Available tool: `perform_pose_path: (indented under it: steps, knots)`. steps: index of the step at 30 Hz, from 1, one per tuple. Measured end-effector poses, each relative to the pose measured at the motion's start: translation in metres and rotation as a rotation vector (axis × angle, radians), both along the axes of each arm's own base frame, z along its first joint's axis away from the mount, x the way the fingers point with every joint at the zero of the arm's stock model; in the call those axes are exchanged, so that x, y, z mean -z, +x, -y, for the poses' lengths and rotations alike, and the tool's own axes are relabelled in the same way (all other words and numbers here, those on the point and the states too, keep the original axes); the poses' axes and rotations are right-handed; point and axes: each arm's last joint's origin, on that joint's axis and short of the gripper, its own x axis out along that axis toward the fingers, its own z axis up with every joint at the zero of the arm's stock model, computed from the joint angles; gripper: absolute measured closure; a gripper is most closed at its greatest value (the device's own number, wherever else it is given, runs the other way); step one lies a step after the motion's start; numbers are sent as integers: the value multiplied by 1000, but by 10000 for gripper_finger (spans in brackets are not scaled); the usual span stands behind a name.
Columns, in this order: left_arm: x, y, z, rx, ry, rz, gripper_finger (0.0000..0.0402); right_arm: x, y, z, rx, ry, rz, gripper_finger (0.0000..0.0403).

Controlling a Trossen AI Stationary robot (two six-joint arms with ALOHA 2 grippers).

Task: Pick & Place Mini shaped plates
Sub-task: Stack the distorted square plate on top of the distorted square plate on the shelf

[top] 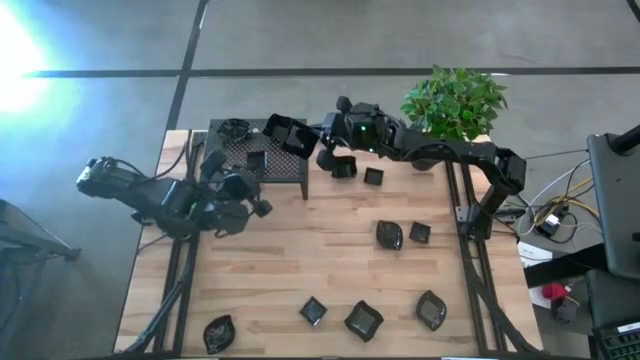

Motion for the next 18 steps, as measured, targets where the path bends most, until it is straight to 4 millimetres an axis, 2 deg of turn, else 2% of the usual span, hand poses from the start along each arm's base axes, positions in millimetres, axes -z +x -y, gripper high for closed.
perform_pose_path:
  steps: [10, 18]
  knots:
    - [8, 34, -23, -97, 68, -74, 325, -1, 6, -19, -71, -110, -29, 395]
    - [11, 47, -33, -146, 68, -41, 325, -2, 9, -29, -119, -193, -57, 395]
